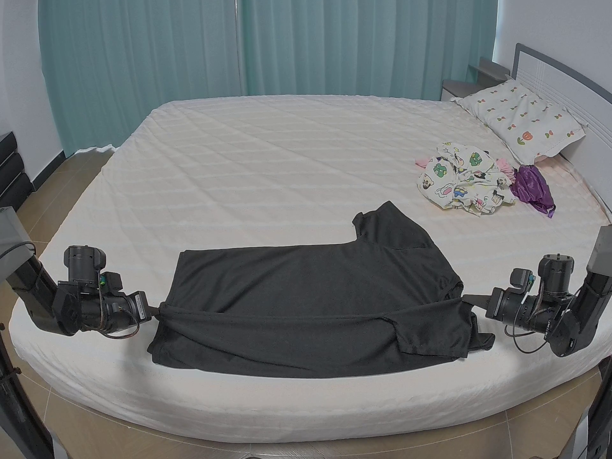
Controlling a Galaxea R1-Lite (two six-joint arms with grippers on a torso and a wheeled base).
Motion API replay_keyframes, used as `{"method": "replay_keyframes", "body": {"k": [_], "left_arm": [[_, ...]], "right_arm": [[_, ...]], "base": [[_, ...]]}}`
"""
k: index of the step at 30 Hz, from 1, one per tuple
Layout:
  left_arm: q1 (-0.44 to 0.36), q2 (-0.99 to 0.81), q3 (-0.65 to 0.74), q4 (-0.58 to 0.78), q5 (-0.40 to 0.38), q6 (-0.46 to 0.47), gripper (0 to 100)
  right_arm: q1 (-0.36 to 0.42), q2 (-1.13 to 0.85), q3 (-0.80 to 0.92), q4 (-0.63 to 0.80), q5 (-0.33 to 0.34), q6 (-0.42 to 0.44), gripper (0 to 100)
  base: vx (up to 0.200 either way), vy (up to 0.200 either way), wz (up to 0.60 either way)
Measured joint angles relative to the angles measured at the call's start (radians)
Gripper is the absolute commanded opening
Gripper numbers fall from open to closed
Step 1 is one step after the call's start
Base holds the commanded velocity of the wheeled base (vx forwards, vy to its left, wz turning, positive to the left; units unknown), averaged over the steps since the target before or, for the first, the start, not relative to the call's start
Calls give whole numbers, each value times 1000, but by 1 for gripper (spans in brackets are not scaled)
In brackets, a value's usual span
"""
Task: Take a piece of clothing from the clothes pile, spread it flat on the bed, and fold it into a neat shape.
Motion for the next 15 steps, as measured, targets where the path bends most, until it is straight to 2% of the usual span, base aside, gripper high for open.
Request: {"method": "replay_keyframes", "body": {"k": [4, 8, 9, 10, 15], "left_arm": [[-14, 43, -32, -1, 28, -12, 0], [-23, 69, -56, -2, 30, -71, 0], [-24, 74, -61, -2, 28, -85, 100], [-26, 76, -66, -3, 25, -94, 100], [-35, 80, -75, -4, 20, -106, 100]], "right_arm": [[13, 41, -39, 0, -20, 2, 0], [18, 69, -66, 0, -30, 4, 0], [19, 74, -72, 0, -31, 5, 0], [19, 79, -78, 0, -33, 7, 100], [20, 89, -86, -2, -33, 9, 100]], "base": [[0, 0, 0], [0, 0, 0], [0, 0, 0], [0, 0, 0], [0, 0, 0]]}}
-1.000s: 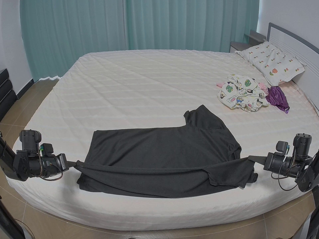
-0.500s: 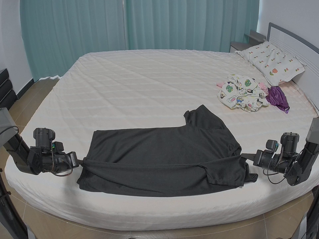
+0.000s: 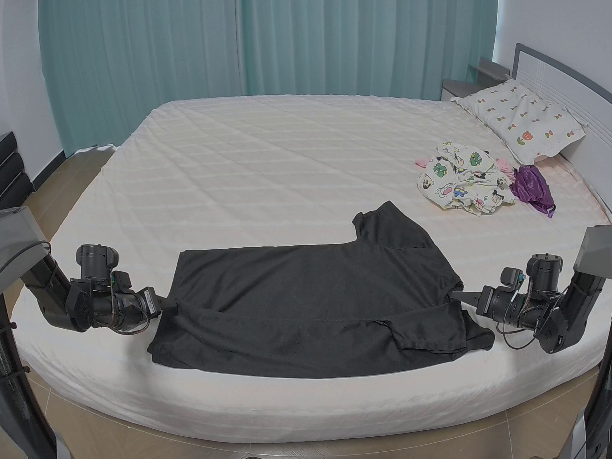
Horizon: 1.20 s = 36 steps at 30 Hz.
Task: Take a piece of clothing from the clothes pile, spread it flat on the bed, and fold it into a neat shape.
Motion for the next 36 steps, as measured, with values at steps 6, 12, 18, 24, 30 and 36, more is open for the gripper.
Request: {"method": "replay_keyframes", "body": {"k": [6, 12, 18, 24, 30, 36], "left_arm": [[-6, -18, 3, 0, -1, -53, 100], [7, -80, 36, -1, -37, -132, 100], [23, -162, 170, -10, -133, -145, 100], [28, -198, 286, -113, -171, -39, 100], [25, -195, 338, -160, -182, 10, 100], [22, -167, 339, -165, -177, 17, 0]], "right_arm": [[-5, -12, 4, -3, -16, 51, 100], [-5, -59, 17, -4, -123, 219, 100], [6, -104, 72, -7, -190, 335, 100], [7, -114, 141, -51, -198, 360, 100], [11, -111, 200, -112, -196, 366, 100], [22, -111, 239, -147, -194, 368, 100]], "base": [[0, 0, 0], [0, 0, 0], [0, 0, 0], [0, 0, 0], [0, 0, 0], [0, 0, 0]]}}
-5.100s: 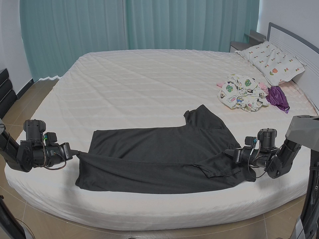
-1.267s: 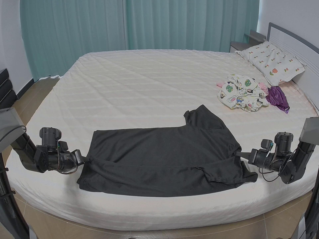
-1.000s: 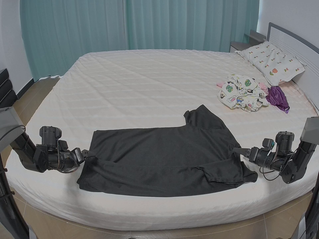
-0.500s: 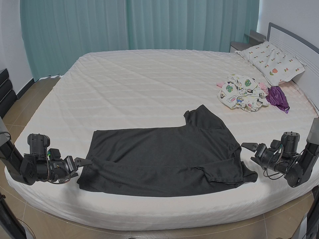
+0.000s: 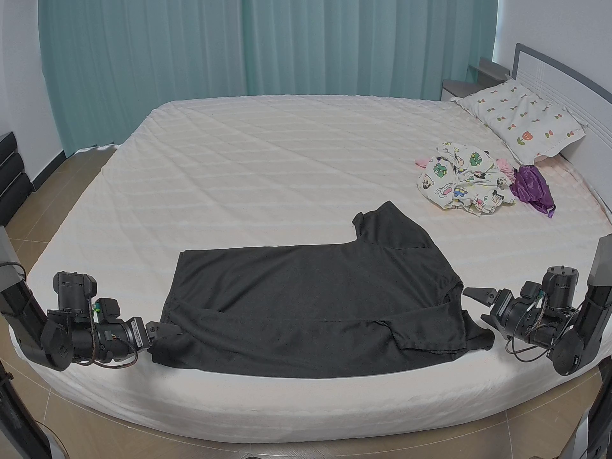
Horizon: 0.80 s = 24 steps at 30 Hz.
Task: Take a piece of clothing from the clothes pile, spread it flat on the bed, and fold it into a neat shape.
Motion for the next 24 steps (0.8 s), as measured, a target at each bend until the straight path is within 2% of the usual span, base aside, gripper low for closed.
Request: {"method": "replay_keyframes", "body": {"k": [4, 14, 24], "left_arm": [[-1, 24, -1, 0, 4, 26, 0], [19, 41, 28, 10, 19, 26, 0], [85, 45, 37, 11, 17, 31, 0]], "right_arm": [[14, 0, 12, -4, 1, 0, 100], [19, 2, 20, -4, 1, 2, 100], [19, 6, 20, -4, 0, 1, 100]], "base": [[0, 0, 0], [0, 0, 0], [0, 0, 0]]}}
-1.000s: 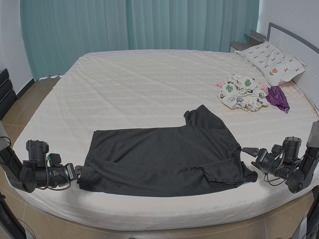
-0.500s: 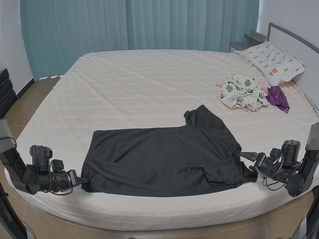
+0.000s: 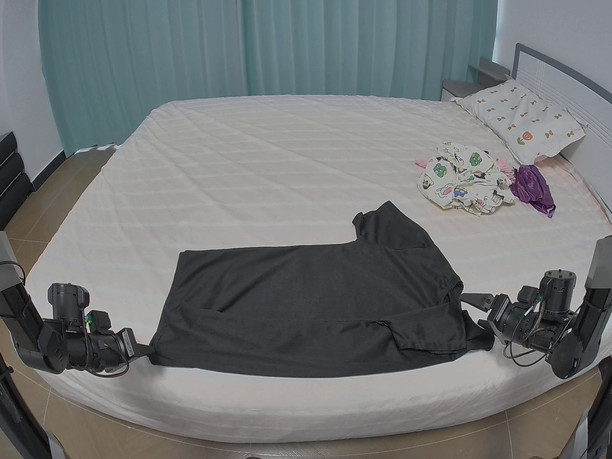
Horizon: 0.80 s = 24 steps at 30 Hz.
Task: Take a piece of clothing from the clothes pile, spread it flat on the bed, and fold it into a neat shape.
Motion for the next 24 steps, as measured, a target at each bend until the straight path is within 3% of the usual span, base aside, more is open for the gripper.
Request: {"method": "replay_keyframes", "body": {"k": [2, 3, 13, 22, 24], "left_arm": [[4, 1, 5, 0, -1, 0, 0], [4, 2, 7, 1, -1, 0, 100], [8, -21, 0, -4, -11, -25, 100], [9, -127, -41, -8, -17, -261, 100], [9, -148, -57, -8, -17, -287, 100]], "right_arm": [[0, 1, 0, 0, 0, 0, 100], [-1, 2, 1, 0, 0, 0, 100], [-4, 1, 1, 0, 0, 1, 100], [-7, -7, 6, -21, -1, 16, 100], [-6, -7, 10, -33, -1, 18, 100]], "base": [[0, 0, 0], [0, 0, 0], [0, 0, 0], [0, 0, 0], [200, 0, 0]]}}
